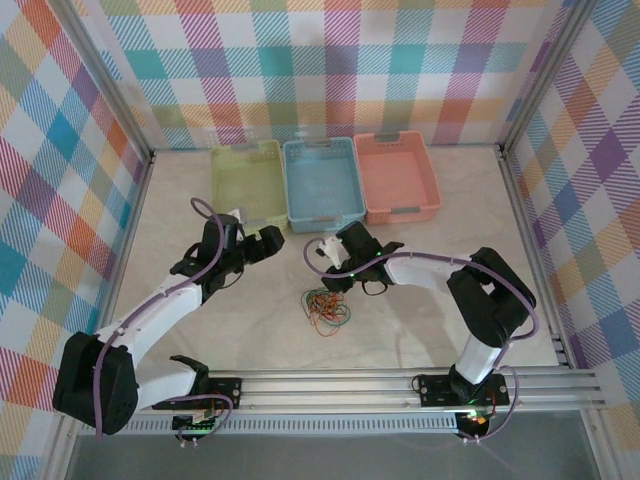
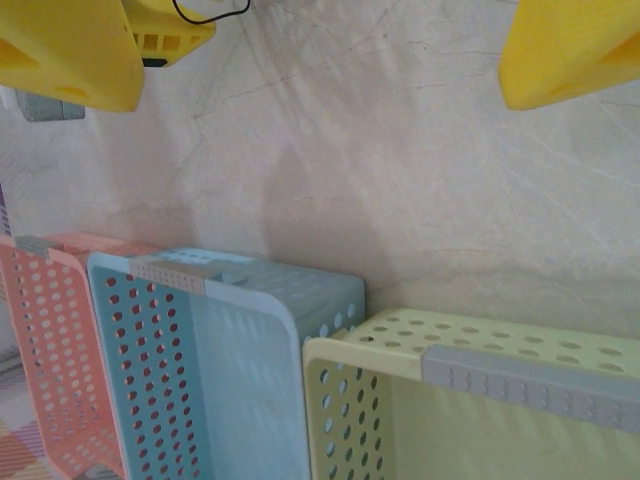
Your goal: Untangle the cables
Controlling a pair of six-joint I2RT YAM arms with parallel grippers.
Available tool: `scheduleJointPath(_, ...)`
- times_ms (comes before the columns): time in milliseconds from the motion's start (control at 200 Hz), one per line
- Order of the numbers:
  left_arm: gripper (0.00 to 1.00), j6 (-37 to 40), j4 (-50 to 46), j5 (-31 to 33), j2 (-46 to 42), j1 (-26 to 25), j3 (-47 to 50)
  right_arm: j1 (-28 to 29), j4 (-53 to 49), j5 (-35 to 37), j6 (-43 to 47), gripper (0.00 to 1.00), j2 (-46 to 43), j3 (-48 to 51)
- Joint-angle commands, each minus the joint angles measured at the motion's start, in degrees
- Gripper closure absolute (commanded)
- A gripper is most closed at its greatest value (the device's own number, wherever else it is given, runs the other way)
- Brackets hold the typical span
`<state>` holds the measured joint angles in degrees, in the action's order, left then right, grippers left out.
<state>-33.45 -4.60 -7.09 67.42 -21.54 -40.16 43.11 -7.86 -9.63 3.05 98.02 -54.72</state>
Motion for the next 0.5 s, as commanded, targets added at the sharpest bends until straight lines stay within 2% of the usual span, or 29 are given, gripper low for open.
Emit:
scheduleJointPath(0, 0.08, -0.4, -1.0, -2.1, 1.2, -1.4, -2.7, 0.2, 3.0, -1.3, -0.7, 0.8, -1.5, 0.8)
scheduleJointPath(140, 0.08, 0.1, -1.7, -3.4, 2.8, -1.8, -3.8, 0.1, 5.8, -1.5, -0.7, 0.93, -2.7, 2.3)
scheduleJointPath(270, 0.09, -0.6, -3.0, -4.3, 4.7, -2.3, -4.7, 0.0, 9.0, -2.5, -0.7, 1.0, -4.4, 4.2)
scheduleJointPath(495, 0.14, -0.1, -4.8, -7.9, 8.4, -4.7, -5.7, -3.2, 16.6, -7.2, -5.8, 1.0, -6.7, 8.1)
